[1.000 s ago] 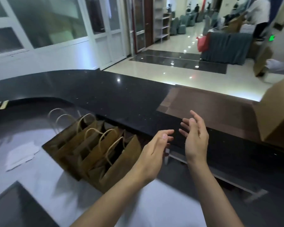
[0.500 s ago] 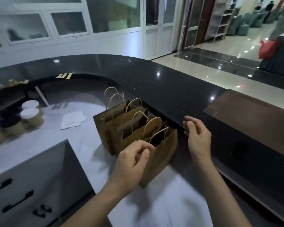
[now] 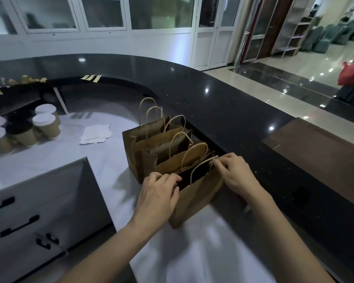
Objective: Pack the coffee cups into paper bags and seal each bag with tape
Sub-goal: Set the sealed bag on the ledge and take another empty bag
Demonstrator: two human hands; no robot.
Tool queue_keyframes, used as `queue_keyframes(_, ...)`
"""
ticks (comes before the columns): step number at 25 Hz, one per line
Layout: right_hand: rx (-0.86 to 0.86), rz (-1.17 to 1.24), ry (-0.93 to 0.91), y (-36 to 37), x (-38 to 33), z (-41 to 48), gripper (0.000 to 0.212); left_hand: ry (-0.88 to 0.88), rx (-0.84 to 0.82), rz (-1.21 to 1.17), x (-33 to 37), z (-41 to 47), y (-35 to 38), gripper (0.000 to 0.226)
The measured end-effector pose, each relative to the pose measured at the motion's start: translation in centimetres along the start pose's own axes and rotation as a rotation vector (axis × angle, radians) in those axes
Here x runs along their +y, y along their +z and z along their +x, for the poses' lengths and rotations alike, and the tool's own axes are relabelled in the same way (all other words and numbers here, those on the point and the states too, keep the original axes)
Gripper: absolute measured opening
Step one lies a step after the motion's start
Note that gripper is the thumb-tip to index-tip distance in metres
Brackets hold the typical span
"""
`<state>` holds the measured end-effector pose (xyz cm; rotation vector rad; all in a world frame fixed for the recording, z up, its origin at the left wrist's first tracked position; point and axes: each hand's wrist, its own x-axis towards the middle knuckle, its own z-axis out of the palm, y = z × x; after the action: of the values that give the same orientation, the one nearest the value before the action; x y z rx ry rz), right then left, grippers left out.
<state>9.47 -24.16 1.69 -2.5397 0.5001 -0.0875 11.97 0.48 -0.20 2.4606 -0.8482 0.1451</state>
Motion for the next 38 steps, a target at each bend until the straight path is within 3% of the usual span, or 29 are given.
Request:
queue_keyframes(2, 0.013, -0.116, -0.003, -0.2, -0.2, 0.1, 0.026, -0.005, 0.013, 0.045, -0.6, 0.1, 0.4, 0.025)
queue_keyframes(5, -0.005, -0.063, -0.016, -0.5, -0.8, -0.2, 0.012, -0.056, 0.027, 0.090, -1.1, 0.1, 0.6, 0.019)
queue_keyframes(10, -0.147, -0.013, -0.054, -0.6, -1.1, -0.8, 0.035, -0.177, 0.050, 0.133, -2.2, -0.3, -0.1, 0.012)
queue_keyframes(16, -0.160, -0.152, 0.047, -0.1, -0.4, -1.0, 0.018, -0.298, -0.032, 0.279, -3.3, -1.0, -1.4, 0.026)
queue_keyframes(19, -0.137, -0.135, 0.095, 0.2, -0.2, -1.7, 0.011, -0.327, -0.122, 0.172, -3.8, -1.4, -1.9, 0.015)
queue_keyframes(21, -0.134, -0.155, 0.128, 0.6, -0.3, -2.1, 0.007, -0.309, -0.185, 0.091, -3.9, -1.5, -1.8, 0.024)
queue_keyframes(26, -0.178, -0.257, 0.222, 1.2, 0.0, -3.1, 0.044, -0.292, -0.355, 0.014, -3.8, -1.9, -2.0, 0.052)
queue_keyframes(30, -0.187, -0.222, 0.213, 1.6, 0.5, -4.4, 0.049, -0.285, -0.374, -0.037, -4.0, -2.6, -2.4, 0.062)
queue_keyframes(34, -0.232, -0.149, 0.175, 1.5, 0.2, -6.0, 0.070, -0.262, -0.457, -0.094, -4.5, -3.5, -2.6, 0.087)
queue_keyframes(38, -0.235, -0.087, 0.148, 1.3, -0.7, -7.6, 0.081, -0.226, -0.464, -0.129, -4.7, -4.5, -3.4, 0.096)
